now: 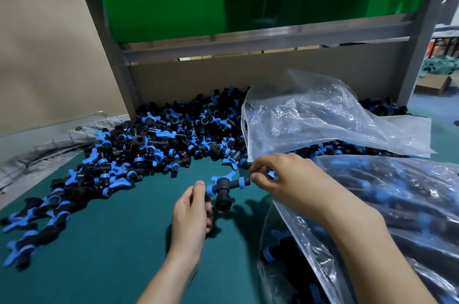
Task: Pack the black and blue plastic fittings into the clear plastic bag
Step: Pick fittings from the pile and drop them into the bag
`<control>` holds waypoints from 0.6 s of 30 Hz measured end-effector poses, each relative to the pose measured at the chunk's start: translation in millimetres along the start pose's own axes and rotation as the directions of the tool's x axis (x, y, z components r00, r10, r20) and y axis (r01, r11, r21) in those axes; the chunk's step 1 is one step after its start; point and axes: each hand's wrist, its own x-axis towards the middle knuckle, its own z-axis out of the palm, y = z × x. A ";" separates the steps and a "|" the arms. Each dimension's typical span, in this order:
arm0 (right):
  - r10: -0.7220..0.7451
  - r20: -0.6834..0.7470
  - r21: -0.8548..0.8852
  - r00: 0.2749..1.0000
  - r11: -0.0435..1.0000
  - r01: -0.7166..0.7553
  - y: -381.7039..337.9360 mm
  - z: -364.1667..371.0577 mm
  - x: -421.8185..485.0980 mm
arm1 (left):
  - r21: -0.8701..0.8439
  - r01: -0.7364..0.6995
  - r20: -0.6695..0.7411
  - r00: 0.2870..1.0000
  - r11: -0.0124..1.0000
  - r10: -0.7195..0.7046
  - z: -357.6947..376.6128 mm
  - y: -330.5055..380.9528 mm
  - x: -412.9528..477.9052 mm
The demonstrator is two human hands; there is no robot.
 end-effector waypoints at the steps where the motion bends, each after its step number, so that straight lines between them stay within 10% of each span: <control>1: 0.001 0.033 -0.006 0.999 1.000 -0.001 0.3 -0.3 0.0 | 0.007 -0.010 -0.023 1.000 1.000 0.010 -0.3 1.1 -3.3; 18: -0.006 0.095 -0.072 0.995 0.997 0.013 7.5 6.9 4.2 | -0.009 -0.061 -0.015 0.998 0.998 0.061 4.2 10.7 -13.1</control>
